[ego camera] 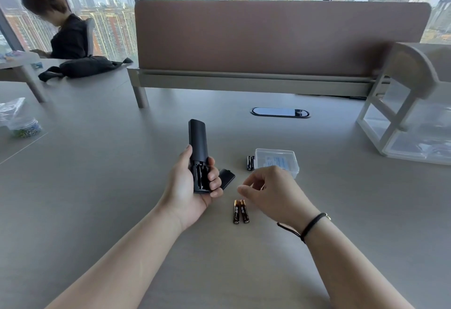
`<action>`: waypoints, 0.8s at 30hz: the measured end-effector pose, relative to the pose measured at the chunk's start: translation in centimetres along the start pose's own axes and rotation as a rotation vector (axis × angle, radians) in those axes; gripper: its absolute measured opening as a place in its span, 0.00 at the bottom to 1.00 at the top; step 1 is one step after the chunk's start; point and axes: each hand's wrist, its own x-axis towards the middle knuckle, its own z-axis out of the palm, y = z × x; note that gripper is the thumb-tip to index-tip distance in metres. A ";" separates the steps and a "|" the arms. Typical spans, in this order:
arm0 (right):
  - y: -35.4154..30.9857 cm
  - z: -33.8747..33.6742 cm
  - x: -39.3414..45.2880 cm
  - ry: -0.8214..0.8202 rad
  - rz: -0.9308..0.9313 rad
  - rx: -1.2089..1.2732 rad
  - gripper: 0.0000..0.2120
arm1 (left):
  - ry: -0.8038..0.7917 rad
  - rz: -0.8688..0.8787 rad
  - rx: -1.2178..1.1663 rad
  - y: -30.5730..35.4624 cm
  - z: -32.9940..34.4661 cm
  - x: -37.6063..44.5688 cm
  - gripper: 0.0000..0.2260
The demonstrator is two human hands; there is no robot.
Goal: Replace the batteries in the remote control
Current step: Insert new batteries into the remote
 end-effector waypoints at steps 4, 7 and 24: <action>0.5 0.0 0.3 0.143 0.002 -0.091 0.09 | -0.007 0.010 -0.015 0.0 0.0 0.0 0.22; 0.8 0.7 0.2 0.097 -0.032 -0.277 0.17 | -0.007 0.013 -0.036 0.1 0.1 -0.1 0.22; 1.1 2.2 1.0 0.174 -0.103 -0.508 0.12 | -0.014 0.016 -0.068 0.2 0.2 -0.5 0.23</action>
